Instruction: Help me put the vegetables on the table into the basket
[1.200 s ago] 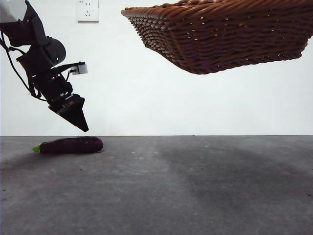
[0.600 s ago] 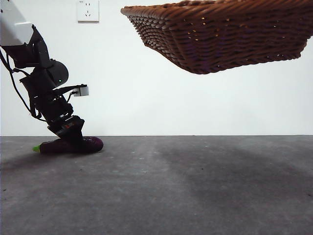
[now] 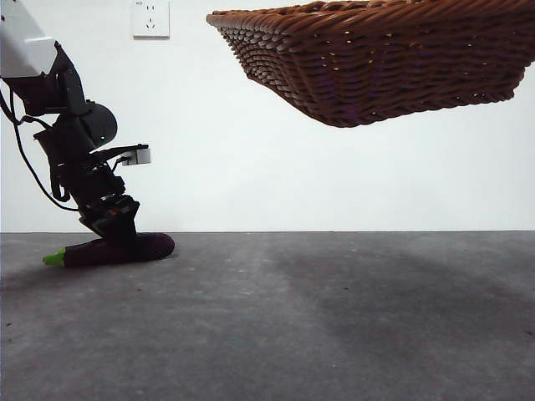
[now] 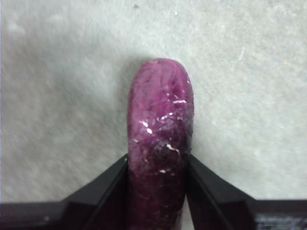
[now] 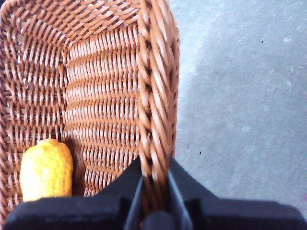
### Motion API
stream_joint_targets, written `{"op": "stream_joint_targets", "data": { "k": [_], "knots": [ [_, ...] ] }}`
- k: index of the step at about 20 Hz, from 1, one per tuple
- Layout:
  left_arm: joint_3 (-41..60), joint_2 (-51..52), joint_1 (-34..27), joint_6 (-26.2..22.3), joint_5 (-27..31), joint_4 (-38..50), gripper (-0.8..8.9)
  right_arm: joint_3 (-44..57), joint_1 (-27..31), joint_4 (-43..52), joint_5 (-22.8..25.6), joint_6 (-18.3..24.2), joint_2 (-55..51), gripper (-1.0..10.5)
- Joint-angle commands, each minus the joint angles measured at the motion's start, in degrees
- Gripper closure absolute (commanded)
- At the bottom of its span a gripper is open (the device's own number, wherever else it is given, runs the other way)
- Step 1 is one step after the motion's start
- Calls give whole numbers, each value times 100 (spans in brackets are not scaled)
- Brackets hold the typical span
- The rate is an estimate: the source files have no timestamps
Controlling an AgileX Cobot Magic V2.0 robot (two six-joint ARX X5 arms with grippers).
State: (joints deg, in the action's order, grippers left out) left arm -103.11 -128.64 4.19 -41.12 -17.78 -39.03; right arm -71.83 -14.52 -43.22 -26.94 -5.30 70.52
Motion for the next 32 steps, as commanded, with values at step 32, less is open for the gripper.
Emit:
{"op": "stream_joint_targets", "data": {
  "k": [32],
  "knots": [
    [20,2916,4441,-748,1287,-3053,821,1582,-164,673,-1764,11,809,958]
  ]
}}
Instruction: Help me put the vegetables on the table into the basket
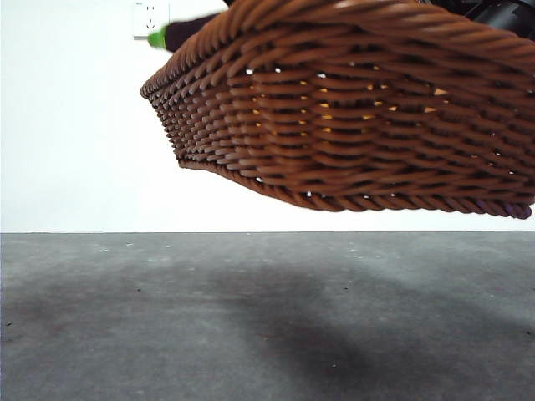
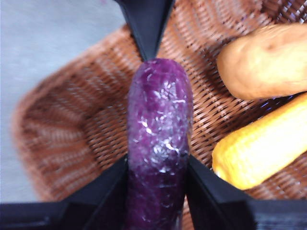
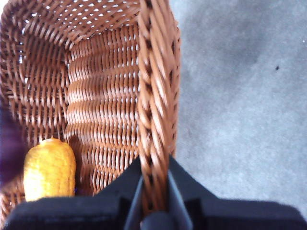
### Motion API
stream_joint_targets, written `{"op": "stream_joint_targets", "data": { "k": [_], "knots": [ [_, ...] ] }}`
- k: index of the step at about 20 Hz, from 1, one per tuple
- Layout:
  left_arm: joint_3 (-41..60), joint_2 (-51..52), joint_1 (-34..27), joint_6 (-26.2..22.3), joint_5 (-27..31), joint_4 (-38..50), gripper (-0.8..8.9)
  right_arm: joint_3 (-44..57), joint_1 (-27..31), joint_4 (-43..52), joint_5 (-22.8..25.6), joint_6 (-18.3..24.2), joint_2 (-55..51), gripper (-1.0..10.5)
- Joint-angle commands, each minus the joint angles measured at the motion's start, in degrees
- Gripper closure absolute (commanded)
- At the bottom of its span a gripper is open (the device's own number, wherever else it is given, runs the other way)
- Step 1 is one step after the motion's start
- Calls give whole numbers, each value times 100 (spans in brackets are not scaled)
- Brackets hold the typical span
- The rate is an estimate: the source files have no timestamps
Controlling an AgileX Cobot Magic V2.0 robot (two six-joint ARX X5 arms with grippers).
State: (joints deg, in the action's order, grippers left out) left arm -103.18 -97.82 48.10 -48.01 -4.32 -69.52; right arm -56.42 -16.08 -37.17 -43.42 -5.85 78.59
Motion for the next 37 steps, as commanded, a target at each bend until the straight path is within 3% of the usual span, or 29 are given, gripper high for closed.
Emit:
{"op": "stream_joint_targets", "data": {
  "k": [1,7,10,11,16,19,23,25,26,28,32,37],
  "knots": [
    [26,-291,59,-68,-61,0,821,42,-9,74,-118,107,2,958],
    [26,-839,96,280,-511,144,794,42,-9,70,-111,188,2,958],
    [26,-841,72,487,-507,149,403,42,-9,70,-109,186,2,958],
    [26,-841,44,614,-505,144,395,42,-9,68,-109,184,2,958],
    [22,-442,-52,798,-463,103,397,42,-9,76,33,184,2,958],
    [22,343,-356,1290,-463,210,406,42,-9,251,205,33,2,958],
    [22,1593,-1152,3069,-468,267,423,33,2,1075,238,-789,2,958],
    [22,2153,-1574,3324,-468,142,842,-131,61,1147,258,-953,0,958],
    [22,2354,-1722,3324,-466,98,821,-295,125,1062,306,-953,0,958],
    [22,2717,-1978,3327,-466,-111,821,-789,343,699,450,-859,0,958],
    [24,3324,-2334,3438,-463,-295,821,-1847,1167,-365,1001,-168,0,958],
    [35,3849,-2393,3580,-463,-529,821,-1952,2312,-680,979,223,256,958]
  ]
}}
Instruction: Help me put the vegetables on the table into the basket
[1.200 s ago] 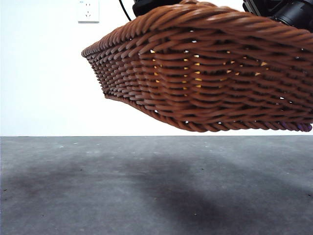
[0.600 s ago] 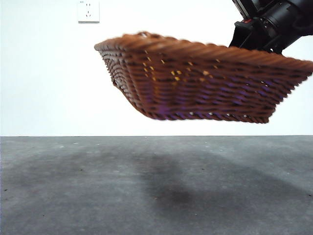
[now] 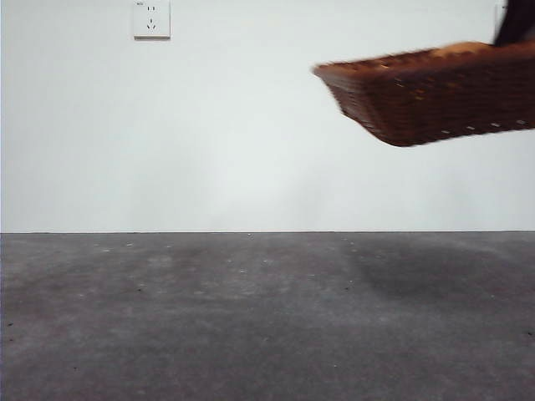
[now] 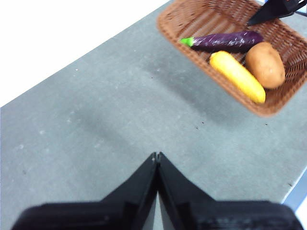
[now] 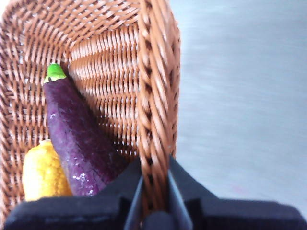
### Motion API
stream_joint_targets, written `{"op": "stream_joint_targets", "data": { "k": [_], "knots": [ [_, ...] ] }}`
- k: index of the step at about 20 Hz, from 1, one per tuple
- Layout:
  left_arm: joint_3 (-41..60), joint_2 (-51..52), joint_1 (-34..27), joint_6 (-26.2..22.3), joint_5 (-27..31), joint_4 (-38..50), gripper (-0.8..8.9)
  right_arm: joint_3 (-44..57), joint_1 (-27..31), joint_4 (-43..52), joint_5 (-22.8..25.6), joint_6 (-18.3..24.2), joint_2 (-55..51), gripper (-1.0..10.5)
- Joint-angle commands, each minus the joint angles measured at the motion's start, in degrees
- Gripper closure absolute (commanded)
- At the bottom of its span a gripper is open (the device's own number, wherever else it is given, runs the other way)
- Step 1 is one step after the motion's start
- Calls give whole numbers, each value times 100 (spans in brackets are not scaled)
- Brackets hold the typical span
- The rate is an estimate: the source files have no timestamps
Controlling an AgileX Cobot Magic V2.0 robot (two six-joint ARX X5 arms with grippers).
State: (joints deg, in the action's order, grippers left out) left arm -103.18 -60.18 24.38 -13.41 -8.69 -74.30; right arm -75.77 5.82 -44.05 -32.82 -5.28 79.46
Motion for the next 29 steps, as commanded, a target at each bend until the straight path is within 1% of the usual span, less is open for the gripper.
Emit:
{"op": "stream_joint_targets", "data": {
  "k": [1,6,10,17,20,22,23,25,26,27,28,29],
  "knots": [
    [35,140,-22,125,-24,-107,821,-17,219,-20,-76,236,352,958],
    [35,308,-22,190,-24,-109,821,-17,286,155,11,507,1635,958],
    [35,304,-22,254,-26,-109,821,-17,286,420,155,562,2321,958],
    [35,221,-22,271,-24,-109,821,-17,275,654,516,584,3023,958],
    [35,138,-22,269,-26,-109,821,-13,275,632,595,586,3276,958],
    [35,92,-22,269,-26,-109,821,-13,275,649,942,660,3344,958],
    [35,92,-22,269,-26,-109,821,-13,275,651,1001,706,3344,954],
    [35,92,-22,269,-26,-109,821,-15,275,660,990,706,3342,929],
    [35,94,-22,269,-26,-109,821,-22,275,695,990,704,3340,832],
    [35,94,-22,269,-26,-109,821,-50,275,695,951,704,3318,708],
    [35,94,-22,269,-26,-109,821,-90,275,680,844,699,3274,632],
    [35,94,-22,269,-26,-109,821,-92,278,704,769,686,3176,622]
  ]
}}
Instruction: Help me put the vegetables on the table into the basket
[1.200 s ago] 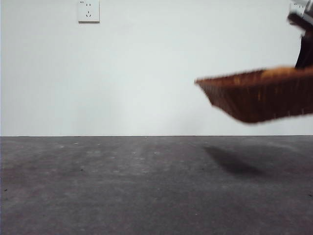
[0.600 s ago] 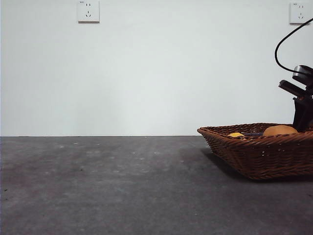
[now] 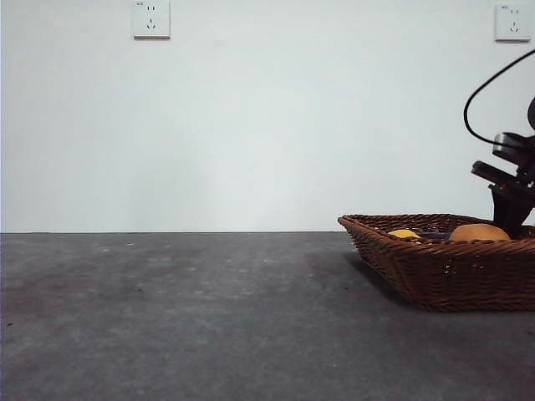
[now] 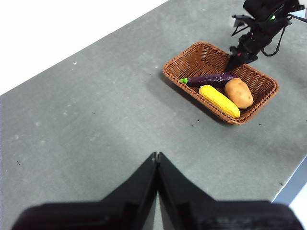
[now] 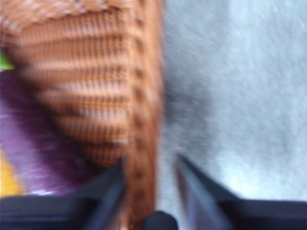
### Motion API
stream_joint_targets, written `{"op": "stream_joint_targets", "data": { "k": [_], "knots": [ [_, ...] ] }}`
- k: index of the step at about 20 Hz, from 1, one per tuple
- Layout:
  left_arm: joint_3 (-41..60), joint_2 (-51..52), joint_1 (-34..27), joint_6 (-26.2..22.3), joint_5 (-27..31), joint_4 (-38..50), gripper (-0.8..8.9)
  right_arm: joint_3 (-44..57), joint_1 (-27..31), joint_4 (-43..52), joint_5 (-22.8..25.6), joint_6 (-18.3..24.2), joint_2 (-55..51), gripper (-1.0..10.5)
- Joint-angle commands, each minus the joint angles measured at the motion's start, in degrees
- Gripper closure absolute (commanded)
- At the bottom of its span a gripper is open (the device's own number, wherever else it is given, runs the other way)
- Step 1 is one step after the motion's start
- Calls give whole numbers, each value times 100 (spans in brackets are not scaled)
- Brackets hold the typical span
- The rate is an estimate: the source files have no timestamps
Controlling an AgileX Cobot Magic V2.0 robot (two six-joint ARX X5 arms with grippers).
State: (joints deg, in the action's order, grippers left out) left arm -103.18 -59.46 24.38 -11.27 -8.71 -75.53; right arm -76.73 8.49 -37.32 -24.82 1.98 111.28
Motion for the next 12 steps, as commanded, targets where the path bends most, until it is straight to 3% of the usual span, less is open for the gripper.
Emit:
{"op": "stream_joint_targets", "data": {
  "k": [1,4,7,12],
  "knots": [
    [35,20,-22,55,-24,13,821,4,13,66,-26,-39,-160,622],
    [35,20,-22,52,-24,13,821,2,22,111,245,-160,-866,626],
    [35,9,-22,48,-24,13,821,2,20,-249,199,-243,-1832,632],
    [35,7,-20,50,-26,13,821,2,-227,-2236,-157,68,-3602,636]
  ]
}}
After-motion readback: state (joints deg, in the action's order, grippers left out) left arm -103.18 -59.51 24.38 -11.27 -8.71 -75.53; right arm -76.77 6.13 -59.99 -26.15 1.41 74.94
